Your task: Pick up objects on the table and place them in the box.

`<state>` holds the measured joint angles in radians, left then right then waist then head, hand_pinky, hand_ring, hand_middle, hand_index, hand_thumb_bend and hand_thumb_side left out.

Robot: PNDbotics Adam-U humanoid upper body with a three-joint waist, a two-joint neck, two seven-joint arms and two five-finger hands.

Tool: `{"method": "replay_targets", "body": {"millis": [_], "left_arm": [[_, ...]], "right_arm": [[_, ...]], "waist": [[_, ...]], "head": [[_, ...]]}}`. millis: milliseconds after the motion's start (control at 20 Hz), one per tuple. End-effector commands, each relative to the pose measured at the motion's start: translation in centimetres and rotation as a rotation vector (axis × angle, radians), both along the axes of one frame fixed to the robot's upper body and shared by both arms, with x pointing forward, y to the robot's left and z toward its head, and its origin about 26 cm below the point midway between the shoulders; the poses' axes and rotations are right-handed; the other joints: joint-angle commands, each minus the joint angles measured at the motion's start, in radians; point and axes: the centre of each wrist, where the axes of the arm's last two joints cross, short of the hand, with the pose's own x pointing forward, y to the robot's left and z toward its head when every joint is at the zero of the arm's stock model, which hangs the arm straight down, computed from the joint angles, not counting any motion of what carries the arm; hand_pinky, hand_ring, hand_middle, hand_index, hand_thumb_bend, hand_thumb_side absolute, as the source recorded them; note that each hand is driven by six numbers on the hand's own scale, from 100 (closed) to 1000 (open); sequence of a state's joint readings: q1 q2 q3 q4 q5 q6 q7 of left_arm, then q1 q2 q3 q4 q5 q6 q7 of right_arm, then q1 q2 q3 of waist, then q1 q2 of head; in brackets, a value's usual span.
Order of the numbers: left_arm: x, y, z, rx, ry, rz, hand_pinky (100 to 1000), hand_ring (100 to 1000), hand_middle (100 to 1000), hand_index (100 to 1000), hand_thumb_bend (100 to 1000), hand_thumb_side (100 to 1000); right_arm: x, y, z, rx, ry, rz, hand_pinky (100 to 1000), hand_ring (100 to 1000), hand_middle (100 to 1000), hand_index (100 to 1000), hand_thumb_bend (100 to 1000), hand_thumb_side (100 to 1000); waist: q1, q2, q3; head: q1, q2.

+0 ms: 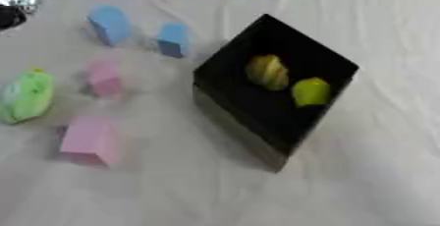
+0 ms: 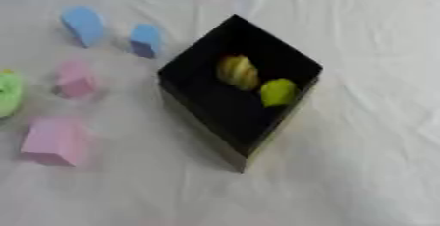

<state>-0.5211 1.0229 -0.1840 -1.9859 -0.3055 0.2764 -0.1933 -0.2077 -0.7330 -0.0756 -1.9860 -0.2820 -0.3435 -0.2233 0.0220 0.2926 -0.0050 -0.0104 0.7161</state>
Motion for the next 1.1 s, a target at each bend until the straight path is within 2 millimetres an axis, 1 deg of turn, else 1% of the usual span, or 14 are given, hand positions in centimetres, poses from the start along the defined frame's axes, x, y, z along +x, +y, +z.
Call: {"method": "replay_targets", "body": {"millis": [50,250,450,550,700,750,850,1050,1100], "left_arm": [[-0.5,-0.2,1.2,0.146,0.096,0.003,885,863,860,944,423,429],[-0.5,-0.7,1.3,0.220,0.186,-0.017,899,874,864,939,521,386],[-0.5,-1.1,1.5,0.232,0.241,-0.031,901,877,859,927,568,359],[-0.4,-1.3,1.6,0.237,0.253,-0.033,900,877,859,927,571,355],[-0.4,-1.7,1.4,0.247,0.296,-0.045,905,884,870,938,570,290],[-0.4,-1.7,1.4,0.251,0.312,-0.049,906,886,873,940,573,285],[-0.4,-1.6,1.1,0.257,0.352,-0.056,910,889,875,940,598,286],[-0.5,-0.6,0.5,0.305,0.433,-0.059,915,893,876,937,630,289],[-0.6,-0.3,0.3,0.314,0.453,-0.056,916,894,877,937,640,303]], "right_arm": [[-0.2,-0.1,1.2,-0.047,-0.025,0.001,863,819,587,767,100,550],[-0.2,-0.1,1.1,-0.050,-0.018,0.003,863,819,586,767,100,550],[-0.2,0.0,1.0,-0.053,-0.010,0.005,863,819,586,767,100,550],[-0.2,0.0,1.0,-0.055,-0.006,0.008,863,819,585,767,100,549],[-0.2,0.1,0.9,-0.057,-0.002,0.009,864,819,585,767,100,548],[-0.2,0.1,0.9,-0.058,0.000,0.009,864,820,585,767,100,548],[-0.2,0.1,0.8,-0.060,0.003,0.008,864,820,584,767,100,548],[-0.2,0.1,0.7,-0.067,0.010,0.007,865,820,584,767,100,549],[-0.2,0.1,0.7,-0.068,0.012,0.008,865,820,584,767,100,549]], "waist": [[0.013,-0.010,-0.003],[0.015,-0.012,-0.006],[0.018,-0.013,-0.005],[0.018,-0.014,-0.005],[0.016,-0.015,-0.008],[0.016,-0.015,-0.008],[0.016,-0.015,-0.008],[0.019,-0.014,-0.005],[0.020,-0.014,-0.003]], "head": [[-0.003,0.001],[-0.001,0.004],[0.000,0.008],[0.000,0.009],[0.002,0.010],[0.003,0.010],[0.002,0.012],[0.000,0.014],[-0.001,0.014]]}}
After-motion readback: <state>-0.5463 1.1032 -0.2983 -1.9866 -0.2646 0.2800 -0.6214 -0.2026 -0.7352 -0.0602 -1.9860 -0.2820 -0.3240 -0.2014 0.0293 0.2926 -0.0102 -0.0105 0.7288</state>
